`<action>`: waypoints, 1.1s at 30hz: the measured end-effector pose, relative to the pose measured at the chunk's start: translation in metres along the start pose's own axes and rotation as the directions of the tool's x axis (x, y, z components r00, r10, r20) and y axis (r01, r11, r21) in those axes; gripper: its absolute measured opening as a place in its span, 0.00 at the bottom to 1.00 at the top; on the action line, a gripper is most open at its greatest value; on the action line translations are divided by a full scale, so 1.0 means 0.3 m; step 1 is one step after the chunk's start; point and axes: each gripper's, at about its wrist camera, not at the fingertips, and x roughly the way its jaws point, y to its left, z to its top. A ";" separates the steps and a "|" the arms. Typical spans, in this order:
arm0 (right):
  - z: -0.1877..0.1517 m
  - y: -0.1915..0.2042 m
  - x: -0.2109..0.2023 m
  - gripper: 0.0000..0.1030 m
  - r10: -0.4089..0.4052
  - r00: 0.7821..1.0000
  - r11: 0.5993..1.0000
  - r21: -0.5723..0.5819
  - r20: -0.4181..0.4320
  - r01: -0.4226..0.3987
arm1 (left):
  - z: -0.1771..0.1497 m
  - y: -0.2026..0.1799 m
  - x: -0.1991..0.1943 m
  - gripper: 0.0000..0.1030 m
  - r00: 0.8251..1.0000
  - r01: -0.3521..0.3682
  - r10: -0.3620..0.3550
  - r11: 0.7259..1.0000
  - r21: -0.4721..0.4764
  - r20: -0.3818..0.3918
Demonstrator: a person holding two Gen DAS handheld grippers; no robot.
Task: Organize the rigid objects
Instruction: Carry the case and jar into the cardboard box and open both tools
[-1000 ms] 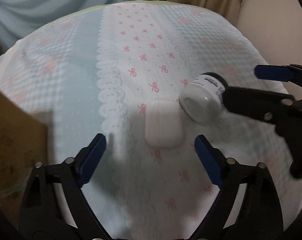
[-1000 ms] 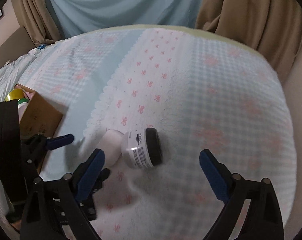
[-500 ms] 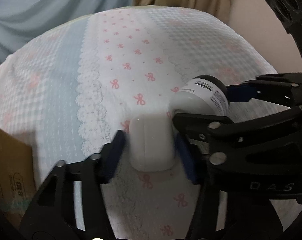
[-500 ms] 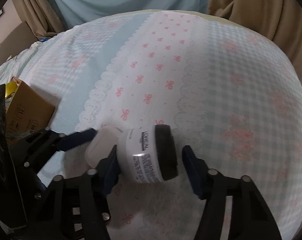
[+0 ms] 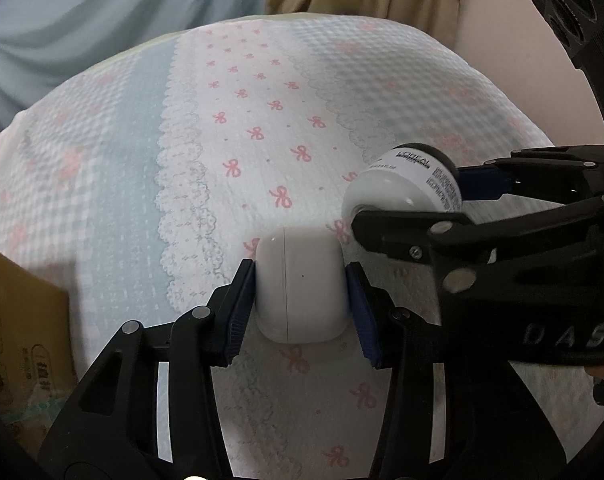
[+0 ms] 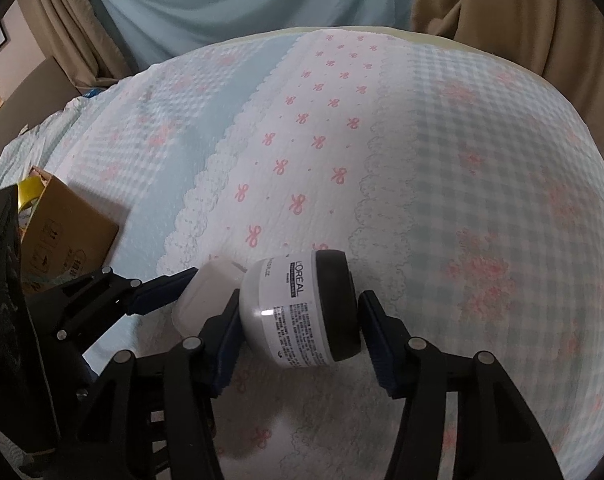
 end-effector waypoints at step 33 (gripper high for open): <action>0.085 0.342 -0.806 0.49 -0.028 0.984 0.997 0.077 0.176 0.015 | 0.119 0.180 -0.913 0.41 0.988 -0.025 0.061 0.969 -0.245 0.140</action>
